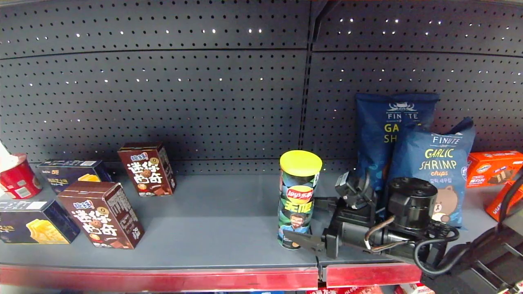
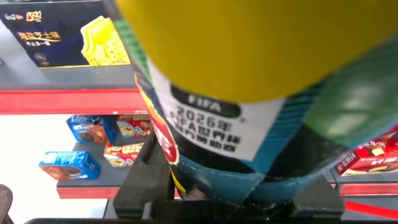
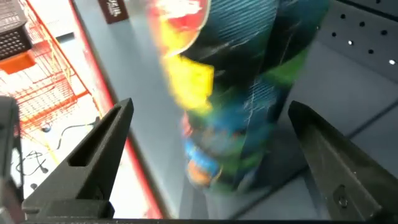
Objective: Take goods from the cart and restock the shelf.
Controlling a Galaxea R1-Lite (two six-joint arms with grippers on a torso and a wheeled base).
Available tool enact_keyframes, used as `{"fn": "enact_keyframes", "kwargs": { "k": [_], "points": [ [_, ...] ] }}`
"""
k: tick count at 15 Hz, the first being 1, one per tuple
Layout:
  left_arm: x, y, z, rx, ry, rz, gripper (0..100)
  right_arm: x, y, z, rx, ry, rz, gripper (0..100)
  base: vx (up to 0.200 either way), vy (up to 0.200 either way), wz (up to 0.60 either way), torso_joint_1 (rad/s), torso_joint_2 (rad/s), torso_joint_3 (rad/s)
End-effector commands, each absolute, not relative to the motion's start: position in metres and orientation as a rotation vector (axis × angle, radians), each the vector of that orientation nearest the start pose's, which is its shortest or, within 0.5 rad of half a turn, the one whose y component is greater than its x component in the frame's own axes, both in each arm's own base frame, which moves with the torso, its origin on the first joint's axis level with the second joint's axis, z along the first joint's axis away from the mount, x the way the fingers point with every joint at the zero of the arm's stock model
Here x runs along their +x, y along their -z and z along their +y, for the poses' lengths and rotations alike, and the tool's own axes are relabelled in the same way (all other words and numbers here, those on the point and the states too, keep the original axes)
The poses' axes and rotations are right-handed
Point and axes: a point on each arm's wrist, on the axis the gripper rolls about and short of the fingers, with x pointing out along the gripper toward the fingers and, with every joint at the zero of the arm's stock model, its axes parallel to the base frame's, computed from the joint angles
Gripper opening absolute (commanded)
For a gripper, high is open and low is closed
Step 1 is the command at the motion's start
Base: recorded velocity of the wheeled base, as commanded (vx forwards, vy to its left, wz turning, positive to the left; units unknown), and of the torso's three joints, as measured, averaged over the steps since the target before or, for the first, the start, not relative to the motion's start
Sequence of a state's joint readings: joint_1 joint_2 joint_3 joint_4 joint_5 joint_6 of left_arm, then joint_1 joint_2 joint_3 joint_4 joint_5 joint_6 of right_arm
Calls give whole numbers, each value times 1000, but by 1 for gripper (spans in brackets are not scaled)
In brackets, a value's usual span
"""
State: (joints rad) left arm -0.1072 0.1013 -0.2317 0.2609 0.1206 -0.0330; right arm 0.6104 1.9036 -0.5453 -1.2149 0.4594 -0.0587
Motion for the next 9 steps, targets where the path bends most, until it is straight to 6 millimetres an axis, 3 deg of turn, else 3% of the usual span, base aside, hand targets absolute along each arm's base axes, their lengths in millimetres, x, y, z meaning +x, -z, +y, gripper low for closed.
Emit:
{"fn": "enact_keyframes", "kwargs": {
  "k": [1,5,9],
  "points": [
    [-33,-115,6,-19,-16,131,0,217,-131,164,-64,-1070,93,100,0,0,0,0,0,0],
    [-33,-115,6,-17,-16,128,0,174,-141,126,-65,-1028,75,100,0,0,0,0,0,0],
    [-33,-114,6,-17,-17,132,0,138,-151,85,-90,-658,99,100,0,0,0,0,0,0]
  ]
}}
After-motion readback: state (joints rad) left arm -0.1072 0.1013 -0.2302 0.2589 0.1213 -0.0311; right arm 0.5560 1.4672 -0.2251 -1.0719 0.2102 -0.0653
